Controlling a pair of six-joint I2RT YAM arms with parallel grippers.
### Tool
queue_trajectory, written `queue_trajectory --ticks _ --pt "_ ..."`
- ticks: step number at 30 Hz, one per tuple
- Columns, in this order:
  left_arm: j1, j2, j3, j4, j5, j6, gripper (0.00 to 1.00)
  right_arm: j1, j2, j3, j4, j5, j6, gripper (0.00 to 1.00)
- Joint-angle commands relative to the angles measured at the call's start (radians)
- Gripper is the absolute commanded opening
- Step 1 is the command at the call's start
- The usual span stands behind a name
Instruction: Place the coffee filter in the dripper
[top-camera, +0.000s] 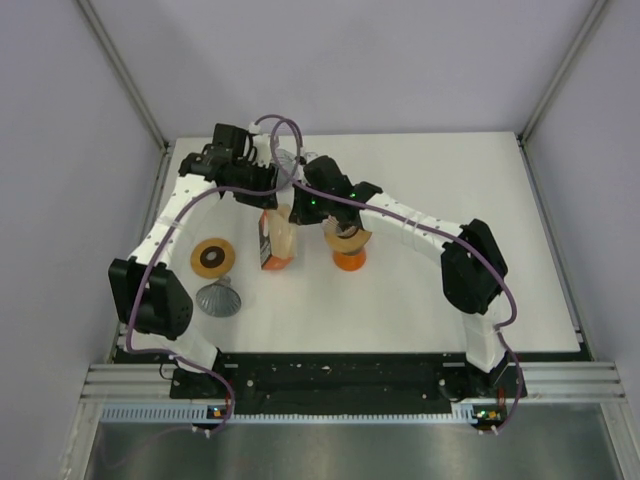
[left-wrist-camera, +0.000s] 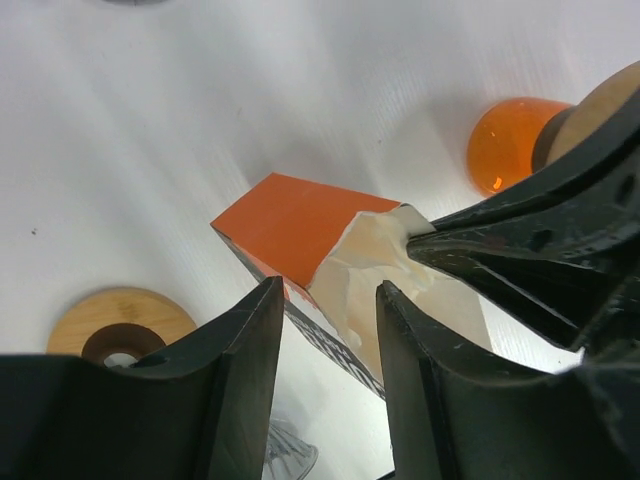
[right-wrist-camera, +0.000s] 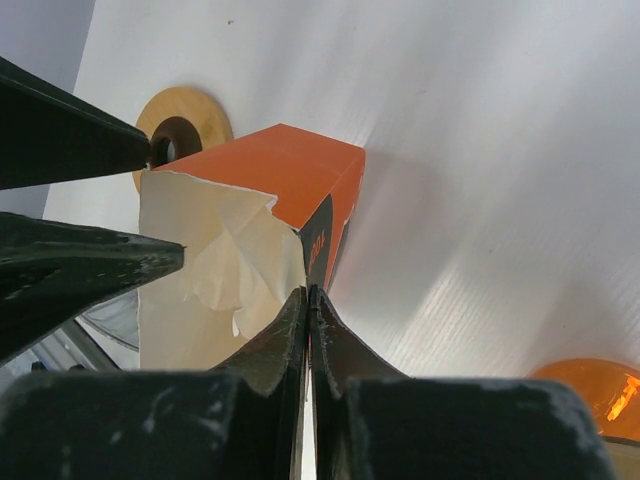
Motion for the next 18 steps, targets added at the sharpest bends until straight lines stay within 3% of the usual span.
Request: queue_trajectory --ticks 1,18 --pt "-0.004 -0.057 0.089 -0.013 0.064 0.026 0.47 0.019 -0.034 0.048 -0.007 0.025 -0.023 0.0" --pt "-0.004 -0.089 0.102 -0.042 0.13 0.02 0.44 0.032 -0.102 0.06 -0.004 0.093 -0.051 0.0"
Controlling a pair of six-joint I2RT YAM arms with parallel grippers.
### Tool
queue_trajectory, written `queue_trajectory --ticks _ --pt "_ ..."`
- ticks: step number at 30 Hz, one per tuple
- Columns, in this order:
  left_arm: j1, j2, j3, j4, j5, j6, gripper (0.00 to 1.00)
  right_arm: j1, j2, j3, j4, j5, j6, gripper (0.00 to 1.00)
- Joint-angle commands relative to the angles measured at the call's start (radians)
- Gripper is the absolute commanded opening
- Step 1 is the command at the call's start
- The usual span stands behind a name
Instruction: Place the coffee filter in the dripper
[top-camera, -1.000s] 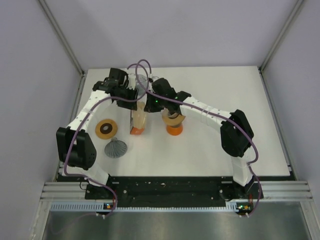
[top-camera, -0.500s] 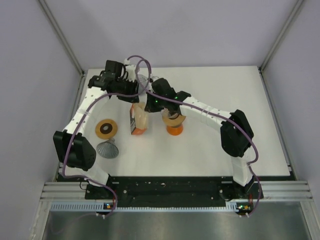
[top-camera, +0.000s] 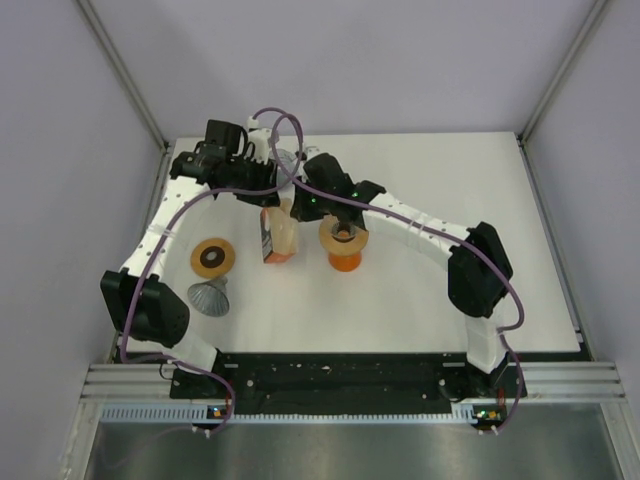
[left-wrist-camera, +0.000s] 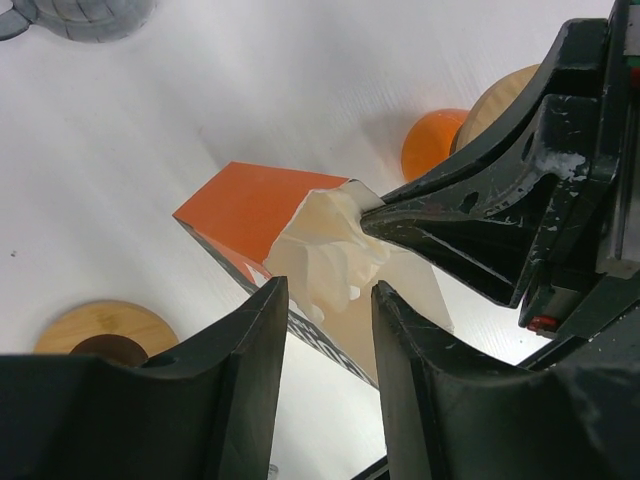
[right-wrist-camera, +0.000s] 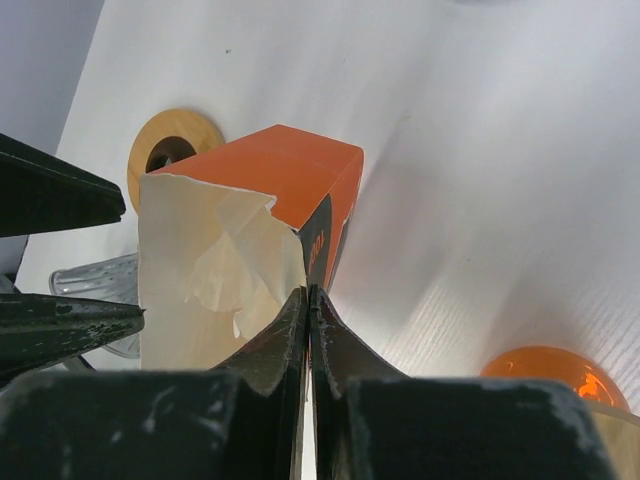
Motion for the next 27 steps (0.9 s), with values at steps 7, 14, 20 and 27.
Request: queue_trajectory --ticks 7,14,20,27 --pt "-0.003 -0.075 0.083 -0.015 0.008 0.025 0.42 0.029 -0.034 0.091 0.001 0.111 0.002 0.0" --pt "-0.022 -0.099 0.097 -0.014 -0.023 0.011 0.36 0.06 -0.015 0.142 0.013 0.269 0.074 0.0" --pt "-0.036 -0.107 0.117 0.023 -0.051 0.014 0.36 0.06 -0.006 0.154 0.042 0.349 0.111 0.0" --pt "-0.123 -0.081 0.136 0.135 -0.265 0.029 0.33 0.06 -0.021 0.116 0.11 0.349 0.198 0.0"
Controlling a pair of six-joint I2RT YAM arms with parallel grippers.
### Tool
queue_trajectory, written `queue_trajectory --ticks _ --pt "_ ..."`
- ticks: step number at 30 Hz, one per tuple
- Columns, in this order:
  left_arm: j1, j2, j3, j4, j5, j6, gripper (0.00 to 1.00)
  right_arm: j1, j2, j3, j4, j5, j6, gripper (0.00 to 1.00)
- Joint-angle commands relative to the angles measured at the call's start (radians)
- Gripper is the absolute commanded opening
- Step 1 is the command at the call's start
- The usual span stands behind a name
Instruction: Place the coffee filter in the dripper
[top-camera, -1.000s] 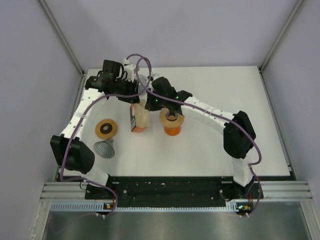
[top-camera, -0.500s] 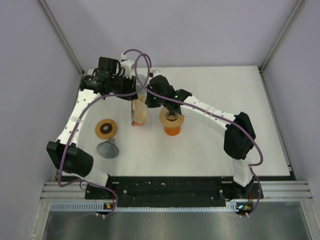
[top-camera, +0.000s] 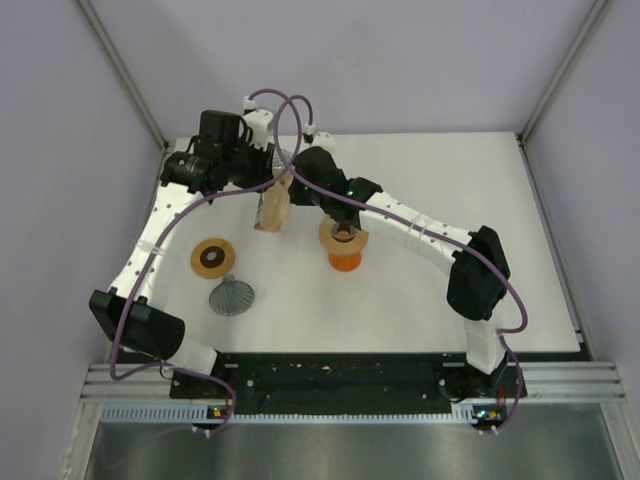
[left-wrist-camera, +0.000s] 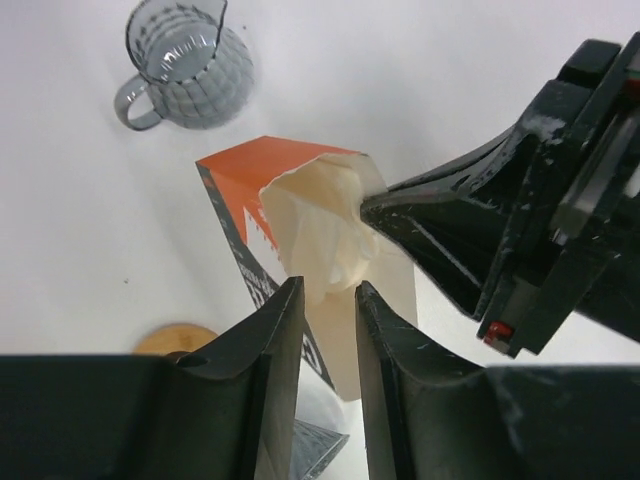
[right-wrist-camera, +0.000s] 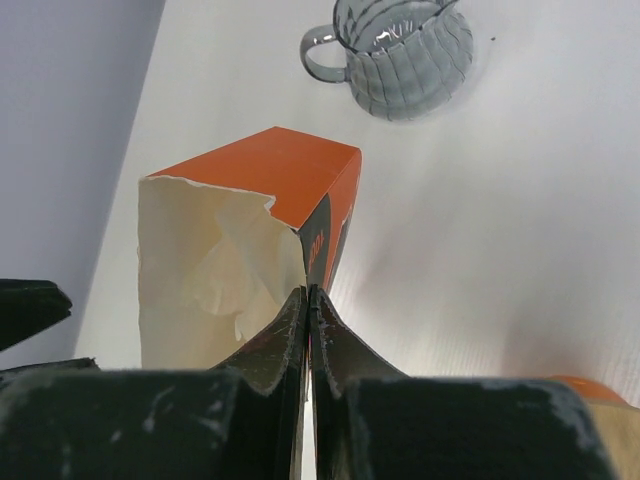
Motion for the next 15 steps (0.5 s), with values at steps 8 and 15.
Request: queue_trajectory --ticks 8,15 --pt "-0.148 0.027 0.06 0.102 -0.267 0.083 0.27 0.007 -0.034 -0.006 0.126 0.014 0.083 0.0" --pt "-0.148 0.084 0.039 0.109 -0.346 0.115 0.29 -0.001 -0.067 -0.052 0.153 0.003 0.089 0.0"
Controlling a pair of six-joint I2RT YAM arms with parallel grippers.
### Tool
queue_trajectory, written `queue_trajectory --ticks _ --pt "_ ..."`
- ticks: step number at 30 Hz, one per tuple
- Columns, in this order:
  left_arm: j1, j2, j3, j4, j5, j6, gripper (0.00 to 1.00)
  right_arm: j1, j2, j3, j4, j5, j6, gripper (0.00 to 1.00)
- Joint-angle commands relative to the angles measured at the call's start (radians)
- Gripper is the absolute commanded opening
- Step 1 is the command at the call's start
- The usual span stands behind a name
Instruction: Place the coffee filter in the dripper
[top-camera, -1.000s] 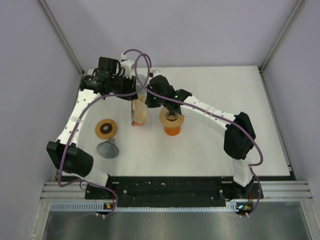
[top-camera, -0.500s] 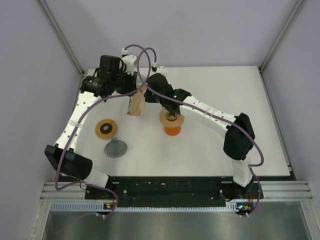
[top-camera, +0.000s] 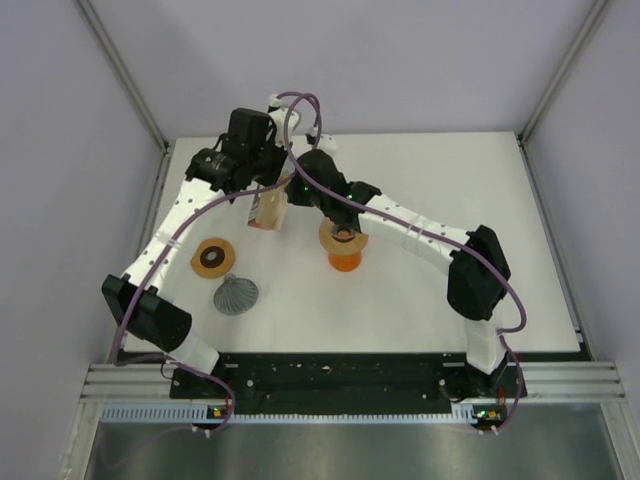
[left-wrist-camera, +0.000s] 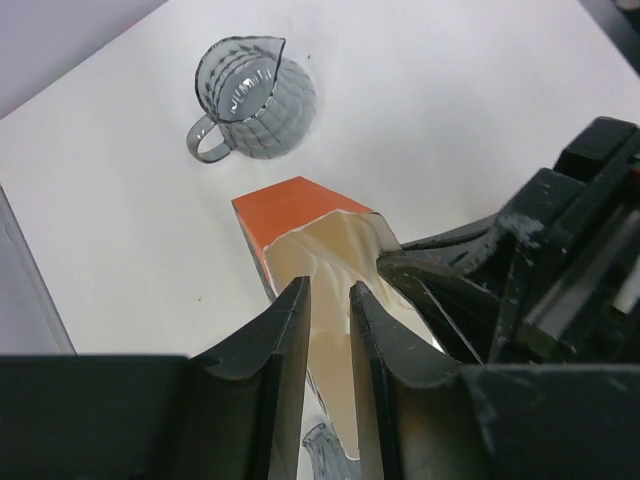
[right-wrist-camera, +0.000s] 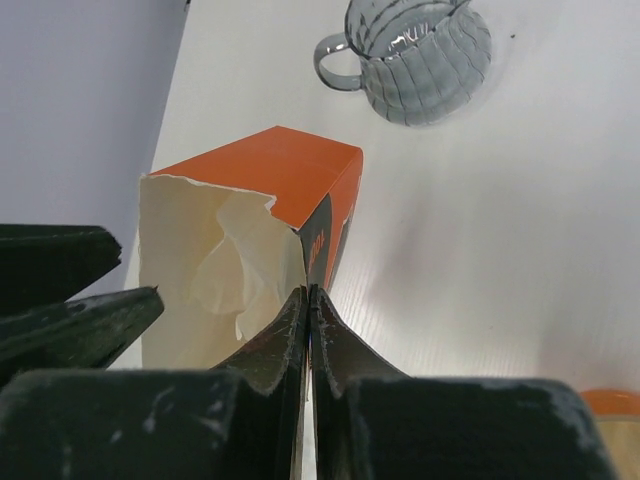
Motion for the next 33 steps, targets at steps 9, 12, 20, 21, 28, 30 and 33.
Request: queue_trajectory --ticks 9,12,20,21,28,30,33 --pt "0.033 0.086 0.008 0.012 0.002 0.007 0.26 -0.026 -0.084 -0.053 0.082 -0.035 0.034 0.0" --pt "0.131 0.059 0.037 0.027 0.264 -0.106 0.29 -0.046 -0.098 -0.082 0.099 -0.048 0.059 0.0" --pt "0.136 -0.063 0.005 0.107 0.534 -0.204 0.32 -0.084 -0.129 -0.139 0.144 -0.09 0.109 0.0" --pt "0.122 -0.066 -0.001 0.101 0.534 -0.208 0.32 -0.084 -0.13 -0.14 0.147 -0.09 0.114 0.0" --pt "0.067 -0.052 -0.051 0.127 0.58 -0.257 0.32 -0.089 -0.13 -0.145 0.159 -0.101 0.128 0.0" --pt "0.053 -0.041 -0.062 0.145 0.542 -0.251 0.32 -0.088 -0.132 -0.143 0.159 -0.104 0.128 0.0" --pt "0.047 -0.018 -0.074 0.159 0.411 -0.223 0.31 -0.086 -0.139 -0.146 0.162 -0.108 0.128 0.0"
